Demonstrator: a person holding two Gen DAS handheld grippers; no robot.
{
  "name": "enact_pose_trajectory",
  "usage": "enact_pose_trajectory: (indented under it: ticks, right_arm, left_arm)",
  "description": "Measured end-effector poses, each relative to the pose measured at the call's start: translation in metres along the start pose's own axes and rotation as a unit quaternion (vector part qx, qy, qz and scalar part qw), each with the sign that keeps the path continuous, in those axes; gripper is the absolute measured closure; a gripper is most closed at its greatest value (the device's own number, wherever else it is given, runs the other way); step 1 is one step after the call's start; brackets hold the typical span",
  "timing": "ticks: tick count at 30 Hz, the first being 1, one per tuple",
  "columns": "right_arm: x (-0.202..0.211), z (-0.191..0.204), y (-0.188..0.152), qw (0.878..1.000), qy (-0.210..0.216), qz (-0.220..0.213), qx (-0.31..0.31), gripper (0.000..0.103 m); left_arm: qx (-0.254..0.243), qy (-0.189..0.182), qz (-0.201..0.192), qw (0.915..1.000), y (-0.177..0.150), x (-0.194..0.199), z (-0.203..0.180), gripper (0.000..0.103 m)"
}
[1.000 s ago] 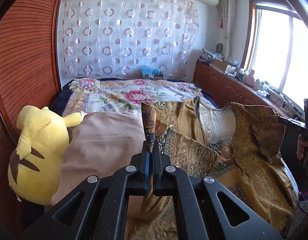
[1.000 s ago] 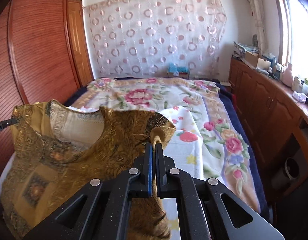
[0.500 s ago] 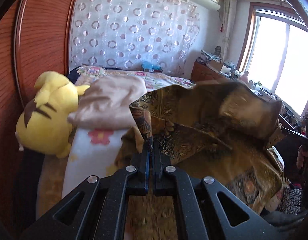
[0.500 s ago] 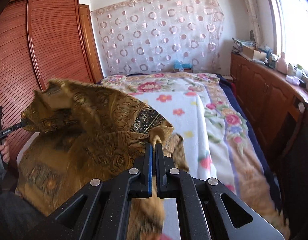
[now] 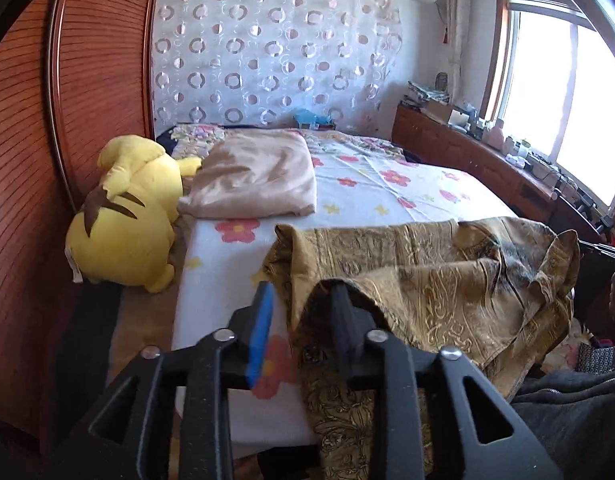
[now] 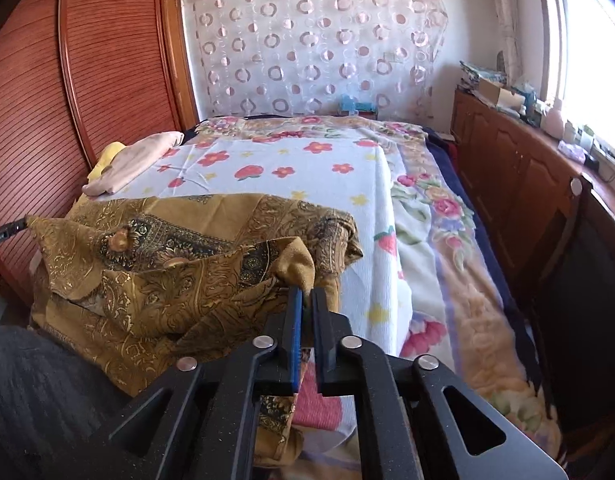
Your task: Fold small clothes
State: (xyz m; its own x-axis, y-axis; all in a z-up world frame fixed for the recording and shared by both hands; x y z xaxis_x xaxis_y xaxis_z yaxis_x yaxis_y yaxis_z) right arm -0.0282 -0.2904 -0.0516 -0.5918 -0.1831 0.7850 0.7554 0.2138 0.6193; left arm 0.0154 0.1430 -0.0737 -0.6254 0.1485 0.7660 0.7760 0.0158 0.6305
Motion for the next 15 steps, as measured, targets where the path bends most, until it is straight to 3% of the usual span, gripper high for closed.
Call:
enact_pose_trajectory:
  ticks: [2, 4, 6, 11, 15]
  right_arm:
    - [0.007, 0.008, 0.001, 1.000, -0.012, -0.004, 0.007, 0.094]
    - [0.016, 0.014, 0.003, 1.000, -0.016, -0.012, 0.015, 0.091]
    - [0.024, 0.015, 0.007, 0.999, -0.027, -0.020, 0.020, 0.085]
    - [0.037, 0.017, 0.016, 0.998, -0.039, -0.044, 0.019, 0.079]
    - [0.022, 0.022, 0.028, 0.998, -0.025, -0.044, 0.029, 0.071]
  left_arm:
    - [0.001, -0.004, -0.009, 0.9999, 0.003, 0.009, 0.004, 0.060]
    - [0.003, 0.002, -0.019, 0.9998, 0.005, 0.018, 0.007, 0.037]
    - [0.006, 0.012, -0.028, 0.9995, 0.010, 0.022, 0.011, 0.029]
    - [0.010, 0.017, -0.035, 0.9992, 0.027, 0.020, 0.014, 0.028]
    - [0.003, 0.017, -0.036, 0.9992, 0.045, 0.010, 0.010, 0.028]
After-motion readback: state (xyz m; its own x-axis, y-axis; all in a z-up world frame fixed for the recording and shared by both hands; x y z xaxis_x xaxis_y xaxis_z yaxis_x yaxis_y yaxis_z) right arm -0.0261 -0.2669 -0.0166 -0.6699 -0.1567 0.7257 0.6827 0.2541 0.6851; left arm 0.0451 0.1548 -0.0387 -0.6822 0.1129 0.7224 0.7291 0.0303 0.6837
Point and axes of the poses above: each gripper's, at about its wrist camera, not at the fingertips, and x roughly against the way its jaws point, z to its left, y to its top, the point moved 6 cm from there along -x, roughly the way its jaws point, and after that the axes turned 14 degrees about z, right-handed, at the moved point
